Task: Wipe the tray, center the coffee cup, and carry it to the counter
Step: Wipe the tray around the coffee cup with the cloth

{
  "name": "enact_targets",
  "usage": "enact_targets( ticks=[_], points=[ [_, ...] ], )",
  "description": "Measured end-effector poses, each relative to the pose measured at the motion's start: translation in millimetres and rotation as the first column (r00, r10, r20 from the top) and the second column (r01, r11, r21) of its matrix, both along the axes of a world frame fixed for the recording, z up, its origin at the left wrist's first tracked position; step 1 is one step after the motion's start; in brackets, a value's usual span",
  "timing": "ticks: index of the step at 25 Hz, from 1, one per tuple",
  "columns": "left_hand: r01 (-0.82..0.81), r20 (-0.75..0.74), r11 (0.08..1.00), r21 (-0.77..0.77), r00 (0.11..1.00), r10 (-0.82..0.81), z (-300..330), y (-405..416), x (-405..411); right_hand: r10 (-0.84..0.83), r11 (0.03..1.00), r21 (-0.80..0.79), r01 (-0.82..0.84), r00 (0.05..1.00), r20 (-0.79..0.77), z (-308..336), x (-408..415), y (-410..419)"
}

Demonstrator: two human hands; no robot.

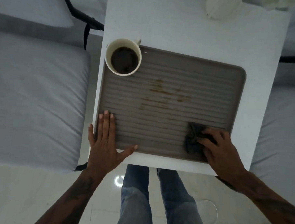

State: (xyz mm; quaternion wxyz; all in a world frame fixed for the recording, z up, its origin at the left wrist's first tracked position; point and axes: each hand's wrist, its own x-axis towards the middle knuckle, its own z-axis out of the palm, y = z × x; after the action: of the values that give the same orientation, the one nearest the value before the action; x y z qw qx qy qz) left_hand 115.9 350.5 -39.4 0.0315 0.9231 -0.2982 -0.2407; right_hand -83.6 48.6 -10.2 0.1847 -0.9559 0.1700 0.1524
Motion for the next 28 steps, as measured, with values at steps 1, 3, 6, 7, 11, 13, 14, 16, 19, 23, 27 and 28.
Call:
enact_targets(
  ticks=[1, 3, 6, 7, 11, 13, 14, 16, 19, 23, 27, 28],
  points=[
    [0.004, -0.005, 1.0, 0.014, 1.0, -0.004, -1.2, 0.4, -0.3, 0.013, 1.0, 0.0, -0.013, 1.0, 0.02, 0.3, 1.7, 1.7],
    [0.017, -0.018, 0.999, 0.029, 1.0, -0.017, -2.4, 0.9, -0.3, 0.08, 0.996, 0.02, -0.082, 0.993, 0.09, -4.4, 24.0, 26.5],
    [0.03, -0.031, 1.0, 0.009, 0.999, -0.03, -5.9, 3.9, 0.9, 0.206, 0.969, 0.096, -0.228, 0.959, 0.195, -15.2, 89.2, 96.5],
    [0.035, -0.035, 0.999, -0.006, 0.999, -0.035, -6.6, 5.1, 1.6, 0.228, 0.955, 0.145, -0.26, 0.952, 0.205, -16.5, 111.9, 119.7],
    [0.008, -0.07, 0.999, -0.039, 0.998, -0.011, -6.8, 3.9, 1.5, 0.267, 0.938, 0.183, -0.296, 0.95, 0.164, -20.2, 124.3, 125.0],
    [-0.011, -0.08, 0.999, -0.048, 0.997, 0.007, -3.3, 1.5, 0.5, 0.231, 0.957, 0.149, -0.249, 0.965, 0.124, -14.5, 78.3, 85.6],
    [-0.014, -0.085, 0.999, -0.05, 0.996, 0.009, -2.2, 1.0, 0.7, 0.19, 0.972, 0.125, -0.201, 0.977, 0.1, -9.5, 50.9, 62.9],
    [-0.019, -0.093, 0.998, -0.052, 0.996, 0.015, -1.0, 0.6, 0.7, 0.067, 0.994, 0.086, -0.067, 0.998, 0.002, 2.3, 3.1, 24.8],
    [-0.019, -0.103, 0.998, -0.052, 0.995, 0.014, -1.3, -0.9, -0.7, -0.08, 0.995, 0.047, 0.086, 0.99, -0.116, 8.0, -17.6, 11.9],
    [-0.026, -0.105, 0.998, -0.059, 0.994, 0.02, -2.6, -1.4, -1.5, -0.044, 0.993, 0.113, 0.035, 0.996, 0.08, -6.2, 54.3, 77.5],
    [-0.031, -0.118, 0.994, -0.102, 0.993, 0.018, -7.1, 2.1, -1.3, -0.1, 0.967, 0.246, 0.071, 0.989, 0.108, -13.1, 152.6, 166.6],
    [-0.033, -0.117, 0.993, -0.111, 0.993, 0.019, -8.2, 2.5, -1.1, -0.098, 0.961, 0.267, 0.071, 0.991, 0.087, -12.7, 162.5, 174.0]
  ],
)
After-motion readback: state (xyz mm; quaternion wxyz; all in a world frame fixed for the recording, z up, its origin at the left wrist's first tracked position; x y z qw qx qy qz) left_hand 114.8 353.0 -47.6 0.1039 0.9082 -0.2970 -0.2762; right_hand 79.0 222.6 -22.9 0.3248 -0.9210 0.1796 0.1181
